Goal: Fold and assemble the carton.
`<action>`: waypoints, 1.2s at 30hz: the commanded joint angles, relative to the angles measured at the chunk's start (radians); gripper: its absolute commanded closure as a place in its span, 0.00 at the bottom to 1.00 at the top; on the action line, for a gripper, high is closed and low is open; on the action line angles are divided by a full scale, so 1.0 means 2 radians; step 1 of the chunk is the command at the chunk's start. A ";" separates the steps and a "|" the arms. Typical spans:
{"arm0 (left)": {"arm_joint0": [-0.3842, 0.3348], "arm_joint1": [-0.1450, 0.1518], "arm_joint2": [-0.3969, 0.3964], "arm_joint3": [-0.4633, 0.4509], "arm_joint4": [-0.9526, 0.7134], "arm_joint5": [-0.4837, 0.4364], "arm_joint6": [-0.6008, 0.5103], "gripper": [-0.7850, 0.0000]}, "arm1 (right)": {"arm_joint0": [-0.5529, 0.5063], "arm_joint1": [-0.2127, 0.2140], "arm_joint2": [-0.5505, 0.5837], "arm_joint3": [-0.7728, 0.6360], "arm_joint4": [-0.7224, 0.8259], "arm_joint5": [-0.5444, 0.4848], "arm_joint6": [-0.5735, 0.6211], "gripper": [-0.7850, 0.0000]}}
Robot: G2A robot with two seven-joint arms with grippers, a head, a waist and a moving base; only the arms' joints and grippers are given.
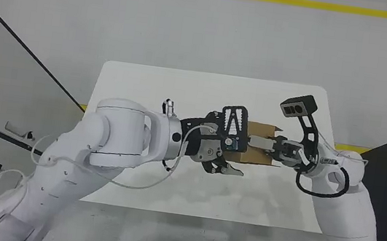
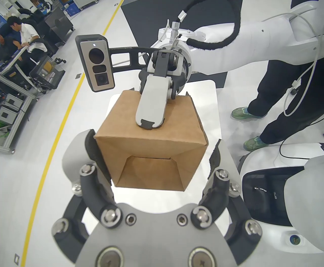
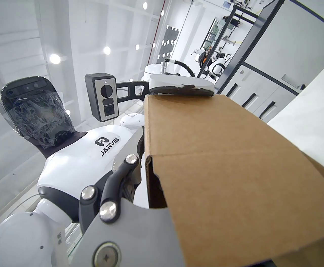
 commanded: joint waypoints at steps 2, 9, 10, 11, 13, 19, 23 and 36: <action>0.001 0.001 -0.001 -0.001 0.000 0.003 0.001 0.00 | -0.001 0.001 -0.002 -0.002 -0.002 0.001 0.003 1.00; 0.000 0.003 0.002 -0.001 0.001 0.005 0.002 0.00 | -0.001 0.002 -0.003 -0.002 -0.002 0.000 0.003 1.00; 0.000 0.003 0.003 -0.001 0.001 0.004 0.003 0.00 | -0.001 0.002 -0.004 -0.002 -0.002 -0.001 0.002 1.00; -0.001 0.003 0.004 0.000 0.001 0.005 0.003 0.00 | -0.001 0.003 -0.004 -0.003 -0.002 -0.001 0.002 1.00; -0.002 0.003 0.006 0.001 0.000 0.005 0.004 0.00 | -0.002 0.003 -0.004 -0.002 -0.001 -0.002 0.002 1.00; -0.006 0.004 0.009 0.003 0.000 0.007 0.006 0.00 | 0.000 0.004 -0.006 -0.002 0.000 -0.001 0.002 1.00; -0.007 0.004 0.011 0.004 0.001 0.009 0.006 0.35 | 0.001 0.005 -0.007 -0.002 0.000 -0.001 0.002 1.00; -0.006 0.007 0.009 0.004 0.001 0.010 0.011 1.00 | 0.002 0.007 -0.010 -0.003 -0.001 0.000 -0.008 1.00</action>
